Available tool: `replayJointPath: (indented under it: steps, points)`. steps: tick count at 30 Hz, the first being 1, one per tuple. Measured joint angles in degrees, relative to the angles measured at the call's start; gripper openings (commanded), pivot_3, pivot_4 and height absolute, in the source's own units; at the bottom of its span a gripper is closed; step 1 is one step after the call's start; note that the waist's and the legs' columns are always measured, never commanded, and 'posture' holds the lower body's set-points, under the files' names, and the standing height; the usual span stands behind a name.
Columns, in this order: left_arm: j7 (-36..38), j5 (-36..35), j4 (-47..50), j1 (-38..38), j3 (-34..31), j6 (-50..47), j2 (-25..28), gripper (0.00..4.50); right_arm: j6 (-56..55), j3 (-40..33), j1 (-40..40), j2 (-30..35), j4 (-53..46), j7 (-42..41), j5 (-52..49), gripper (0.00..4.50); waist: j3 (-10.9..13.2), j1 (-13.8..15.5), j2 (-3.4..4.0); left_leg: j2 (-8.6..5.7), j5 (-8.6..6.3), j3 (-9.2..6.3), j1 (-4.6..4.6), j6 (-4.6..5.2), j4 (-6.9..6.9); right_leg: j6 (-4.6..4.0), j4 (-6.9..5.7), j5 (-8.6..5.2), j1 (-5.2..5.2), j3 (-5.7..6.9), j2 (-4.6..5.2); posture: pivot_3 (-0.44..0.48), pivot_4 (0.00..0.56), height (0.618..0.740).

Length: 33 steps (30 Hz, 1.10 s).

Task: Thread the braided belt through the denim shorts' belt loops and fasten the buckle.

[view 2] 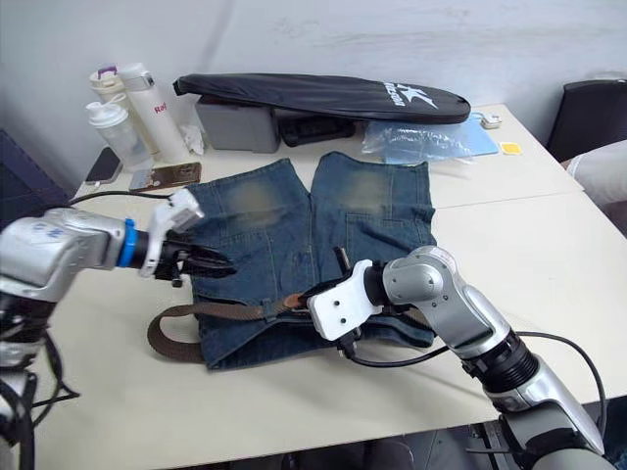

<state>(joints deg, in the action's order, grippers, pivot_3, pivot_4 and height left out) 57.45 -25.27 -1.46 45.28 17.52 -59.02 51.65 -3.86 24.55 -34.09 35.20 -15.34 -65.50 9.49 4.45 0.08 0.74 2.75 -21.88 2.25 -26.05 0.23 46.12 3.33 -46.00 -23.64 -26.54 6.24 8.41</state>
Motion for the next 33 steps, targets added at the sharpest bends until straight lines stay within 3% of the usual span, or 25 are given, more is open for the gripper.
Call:
replayJointPath:
  steps: [1,6,11,21,33]
  points:
    - [1.2,1.1,0.0,0.1,2.1,1.0,-0.2,0.07,-0.1,0.0,0.0,0.0,0.0,0.1,0.2,0.00,0.0,0.0,0.01,-0.04,0.02,0.02,-0.13,-0.03,0.01,0.00,0.00,0.01,0.03,-0.02,0.03,0.000,0.150,0.622]
    - [10.1,8.4,-1.3,0.2,12.8,9.5,-0.2,0.07,-0.4,0.0,0.9,0.0,0.0,0.9,1.3,0.00,0.0,-0.1,-0.02,-0.04,0.16,0.05,-0.12,0.01,0.13,-0.02,0.03,-0.01,0.04,0.02,0.07,0.000,0.150,0.622]
    - [15.9,15.2,-5.1,1.0,17.9,17.3,-0.9,0.07,-0.5,0.1,1.6,0.0,0.0,1.2,2.4,0.00,0.0,-0.1,-0.03,-0.01,0.29,0.06,-0.11,0.26,0.10,-0.03,0.03,-0.02,0.03,0.07,0.02,0.000,0.150,0.622]
    - [19.5,24.8,-15.4,4.7,19.3,31.2,-7.9,0.07,0.5,-0.2,2.0,2.6,-2.7,1.9,4.1,0.00,-0.2,1.3,0.20,-0.03,0.35,0.15,-0.10,0.54,0.00,-0.03,0.13,-0.02,0.16,0.24,0.05,0.000,0.150,0.622]
    - [21.8,28.8,-19.8,4.9,17.0,36.2,-11.8,0.07,0.4,-10.6,0.8,13.0,-3.2,1.8,1.3,0.00,-0.4,1.4,0.34,0.00,0.41,0.47,-0.04,0.72,-0.07,-0.05,0.28,-0.02,0.67,0.46,0.13,0.000,0.150,0.622]
